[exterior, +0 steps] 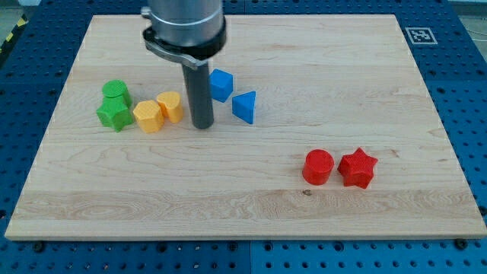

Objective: Place the yellow heart and blue cube diagonal to each other

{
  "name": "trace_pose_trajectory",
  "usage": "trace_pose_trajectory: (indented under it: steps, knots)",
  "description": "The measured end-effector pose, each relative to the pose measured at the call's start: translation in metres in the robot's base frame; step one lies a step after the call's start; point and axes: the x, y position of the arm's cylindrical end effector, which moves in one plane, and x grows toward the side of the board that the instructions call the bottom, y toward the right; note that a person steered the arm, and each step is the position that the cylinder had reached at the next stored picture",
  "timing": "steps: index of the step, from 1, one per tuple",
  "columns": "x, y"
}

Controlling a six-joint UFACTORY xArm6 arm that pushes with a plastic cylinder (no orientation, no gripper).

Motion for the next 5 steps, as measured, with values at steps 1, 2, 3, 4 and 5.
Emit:
trace_pose_trajectory:
  steps: [1, 2, 3, 4, 5]
  knots:
    - [-0.01, -0.002]
    - [-0.016, -0.008]
    - [-0.028, -0.035]
    - [-0.038, -0.043]
    - [-0.04, -0.043]
